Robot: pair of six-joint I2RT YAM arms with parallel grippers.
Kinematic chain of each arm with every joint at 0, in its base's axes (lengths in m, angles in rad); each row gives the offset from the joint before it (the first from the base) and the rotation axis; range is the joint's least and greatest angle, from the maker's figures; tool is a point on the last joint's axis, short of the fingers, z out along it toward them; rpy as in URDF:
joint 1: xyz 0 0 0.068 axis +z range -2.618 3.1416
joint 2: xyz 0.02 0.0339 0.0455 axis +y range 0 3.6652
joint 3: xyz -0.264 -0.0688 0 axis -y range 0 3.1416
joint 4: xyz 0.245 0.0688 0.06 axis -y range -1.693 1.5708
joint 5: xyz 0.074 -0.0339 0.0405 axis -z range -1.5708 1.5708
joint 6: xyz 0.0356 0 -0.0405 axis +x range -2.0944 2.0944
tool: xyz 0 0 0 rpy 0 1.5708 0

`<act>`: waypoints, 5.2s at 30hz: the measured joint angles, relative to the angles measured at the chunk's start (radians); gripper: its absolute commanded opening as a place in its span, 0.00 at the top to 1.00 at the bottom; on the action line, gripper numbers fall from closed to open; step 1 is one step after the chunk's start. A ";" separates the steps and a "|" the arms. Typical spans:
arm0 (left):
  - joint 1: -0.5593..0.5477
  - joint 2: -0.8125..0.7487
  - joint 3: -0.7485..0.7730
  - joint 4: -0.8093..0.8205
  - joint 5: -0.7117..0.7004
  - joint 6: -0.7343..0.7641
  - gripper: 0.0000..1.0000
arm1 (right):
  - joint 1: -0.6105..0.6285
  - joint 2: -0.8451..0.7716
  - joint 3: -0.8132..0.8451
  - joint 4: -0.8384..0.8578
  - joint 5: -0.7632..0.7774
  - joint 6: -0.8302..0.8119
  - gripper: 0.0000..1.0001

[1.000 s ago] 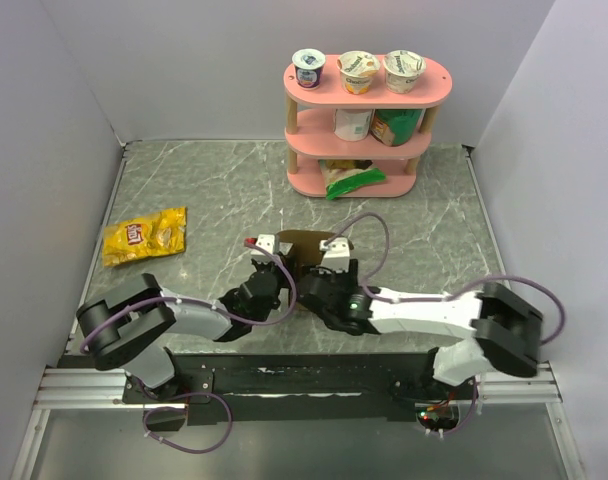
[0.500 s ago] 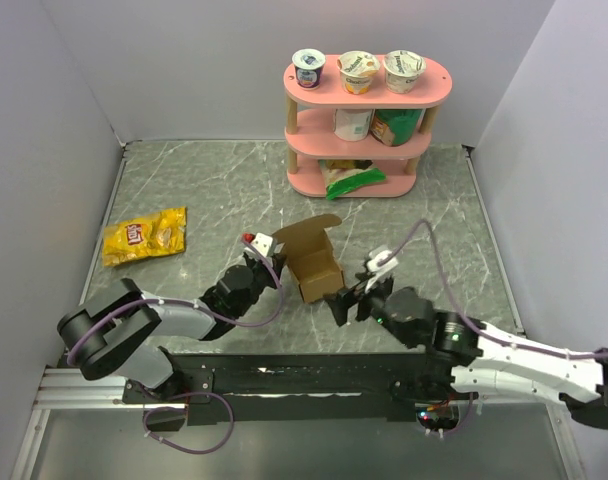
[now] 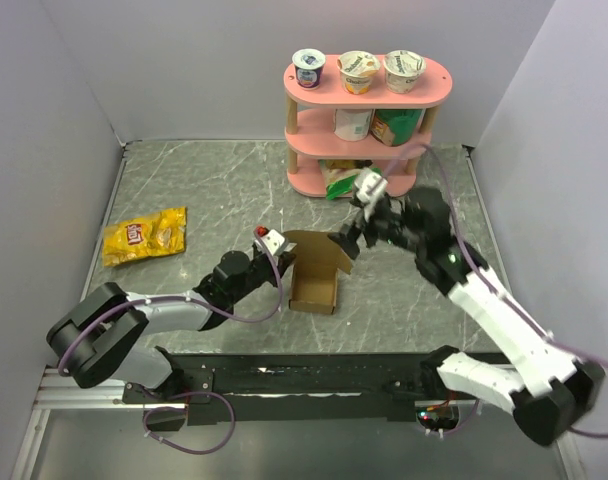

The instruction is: Fold the paper box

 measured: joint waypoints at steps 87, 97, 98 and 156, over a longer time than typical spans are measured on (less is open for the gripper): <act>-0.072 0.190 0.176 -0.024 0.068 -0.271 0.36 | 0.175 0.358 0.060 -0.024 0.420 -0.013 1.00; -0.098 0.012 0.119 -0.130 -0.023 -0.209 0.01 | 0.185 0.361 0.063 -0.025 0.430 -0.009 1.00; -0.099 -0.021 0.119 -0.147 -0.034 -0.200 0.01 | 0.185 0.360 0.064 -0.027 0.430 -0.008 1.00; -0.309 0.291 0.333 -0.068 -0.420 -0.196 0.71 | 0.081 0.355 0.133 -0.076 0.153 0.023 1.00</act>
